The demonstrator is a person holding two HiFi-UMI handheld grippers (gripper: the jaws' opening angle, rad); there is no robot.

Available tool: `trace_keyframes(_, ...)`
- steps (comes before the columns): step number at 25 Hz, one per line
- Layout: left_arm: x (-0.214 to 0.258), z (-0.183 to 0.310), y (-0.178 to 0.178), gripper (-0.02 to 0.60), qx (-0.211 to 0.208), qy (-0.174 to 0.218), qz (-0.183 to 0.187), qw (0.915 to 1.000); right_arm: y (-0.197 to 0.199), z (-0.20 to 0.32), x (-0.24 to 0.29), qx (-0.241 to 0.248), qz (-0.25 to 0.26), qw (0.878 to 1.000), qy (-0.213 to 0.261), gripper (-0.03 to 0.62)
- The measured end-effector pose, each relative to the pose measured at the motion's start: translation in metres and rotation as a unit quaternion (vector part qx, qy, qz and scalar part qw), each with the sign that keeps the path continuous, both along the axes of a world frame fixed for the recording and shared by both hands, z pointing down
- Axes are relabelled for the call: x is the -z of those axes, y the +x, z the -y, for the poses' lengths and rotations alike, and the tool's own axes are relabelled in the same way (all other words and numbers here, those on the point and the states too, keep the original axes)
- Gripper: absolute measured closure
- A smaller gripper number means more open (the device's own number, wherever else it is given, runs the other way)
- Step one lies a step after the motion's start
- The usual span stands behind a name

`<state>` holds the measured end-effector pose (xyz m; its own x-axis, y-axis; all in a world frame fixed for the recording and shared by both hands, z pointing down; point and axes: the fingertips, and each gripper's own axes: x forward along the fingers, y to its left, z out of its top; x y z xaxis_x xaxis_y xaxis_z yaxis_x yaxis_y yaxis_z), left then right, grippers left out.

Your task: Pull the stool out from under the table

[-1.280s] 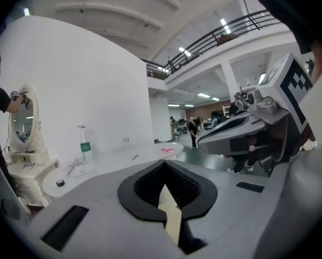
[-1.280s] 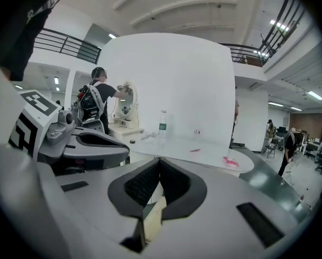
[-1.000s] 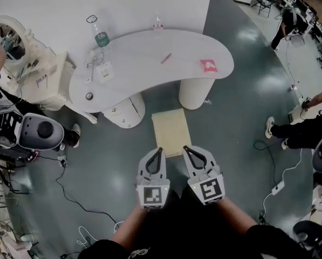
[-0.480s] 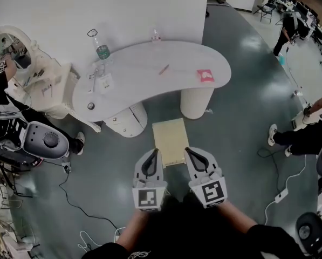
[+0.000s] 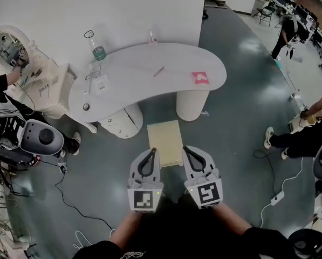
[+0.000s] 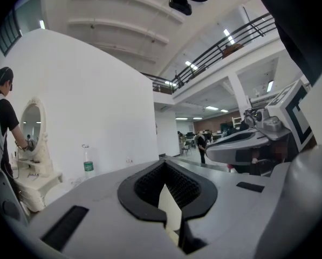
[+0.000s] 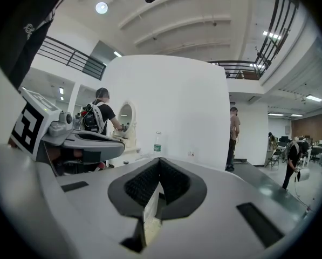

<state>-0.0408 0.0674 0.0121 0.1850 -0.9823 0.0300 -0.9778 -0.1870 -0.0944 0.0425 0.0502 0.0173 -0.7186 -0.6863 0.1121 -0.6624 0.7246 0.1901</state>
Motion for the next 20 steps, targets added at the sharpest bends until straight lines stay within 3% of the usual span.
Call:
trace_keyframes(8,0.009,-0.001,0.012,0.575,-0.001,0.006,-0.033,0.9994,0.005,0.0,0.013,-0.002,0.01,1.0,0.008,0.588)
trace_keyframes(20,0.007,0.0,0.023,0.575,-0.005,0.007,-0.033,0.9994,0.015,0.0,0.021,-0.011,0.033,0.999,0.016,0.588)
